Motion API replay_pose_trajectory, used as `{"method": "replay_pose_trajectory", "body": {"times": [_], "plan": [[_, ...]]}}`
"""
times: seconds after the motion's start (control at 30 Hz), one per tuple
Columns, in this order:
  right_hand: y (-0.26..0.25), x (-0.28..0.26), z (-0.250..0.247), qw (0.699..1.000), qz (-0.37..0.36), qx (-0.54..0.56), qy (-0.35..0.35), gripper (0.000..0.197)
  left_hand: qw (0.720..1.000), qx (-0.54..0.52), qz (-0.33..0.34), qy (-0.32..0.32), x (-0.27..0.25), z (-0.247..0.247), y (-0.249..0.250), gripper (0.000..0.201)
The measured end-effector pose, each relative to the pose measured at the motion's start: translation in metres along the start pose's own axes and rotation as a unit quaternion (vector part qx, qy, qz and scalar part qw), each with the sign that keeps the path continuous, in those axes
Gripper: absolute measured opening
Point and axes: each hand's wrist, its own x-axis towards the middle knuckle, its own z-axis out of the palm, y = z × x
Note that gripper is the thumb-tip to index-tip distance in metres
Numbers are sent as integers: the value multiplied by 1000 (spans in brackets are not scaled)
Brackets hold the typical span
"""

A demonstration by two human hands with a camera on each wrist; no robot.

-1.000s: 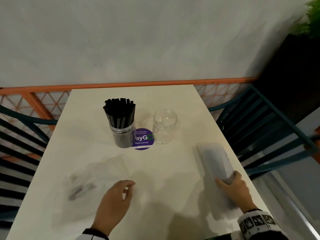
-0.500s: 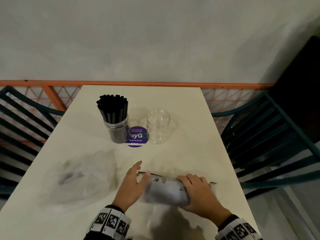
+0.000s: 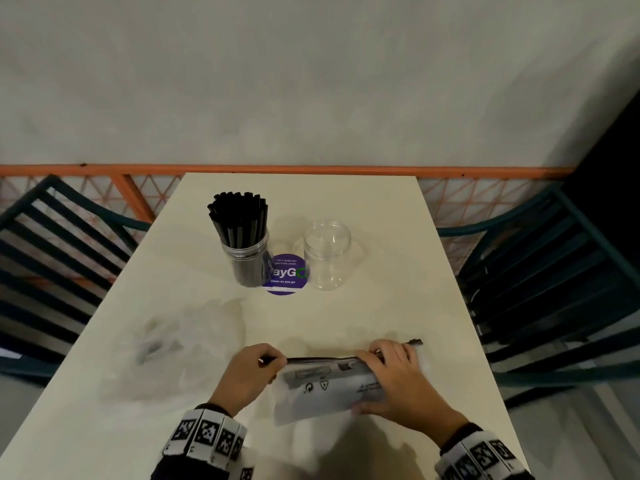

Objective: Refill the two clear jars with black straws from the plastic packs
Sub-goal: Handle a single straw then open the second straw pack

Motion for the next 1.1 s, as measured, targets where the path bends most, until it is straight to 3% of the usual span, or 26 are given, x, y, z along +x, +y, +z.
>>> {"method": "replay_pose_trajectory", "body": {"times": [0.23, 0.27, 0.37, 0.43, 0.53, 0.6, 0.7, 0.8, 0.87, 0.9, 0.97, 1.1], "plan": [[51, -6, -22, 986, 123, 107, 31, 76, 993, -47, 60, 92, 13, -14, 17, 21], [53, -8, -26, 976, 136, 161, 48, 68, 991, -54, 69, 99, 14, -17, 21, 19], [54, -10, -44, 956, 138, 237, 101, 3, 984, -69, 97, 136, 17, -24, 34, 9], [49, -10, -57, 938, 145, 285, 137, 17, 976, -73, 117, 166, 18, -30, 43, 5], [39, -9, -80, 877, 168, 415, 173, 9, 966, -104, 131, 198, 19, -39, 57, 10], [36, -10, -86, 839, 163, 479, 198, 38, 959, -120, 147, 210, 19, -46, 69, 18], [26, -8, -101, 795, 154, 533, 245, 29, 954, -100, 171, 225, 18, -58, 84, 19], [18, -4, -116, 782, 126, 537, 289, 36, 945, -35, 203, 253, 17, -71, 97, 6], [11, 0, -126, 783, 107, 526, 315, 45, 918, 91, 244, 300, 17, -73, 108, 10], [8, 3, -130, 783, 104, 519, 328, 39, 905, 138, 250, 314, 15, -70, 116, 14], [-1, 10, -135, 788, 105, 506, 335, 10, 903, 148, 272, 298, 5, -58, 136, 15], [-14, 19, -128, 816, 102, 462, 332, 14, 908, 93, 389, 122, -16, -22, 167, 32]]}}
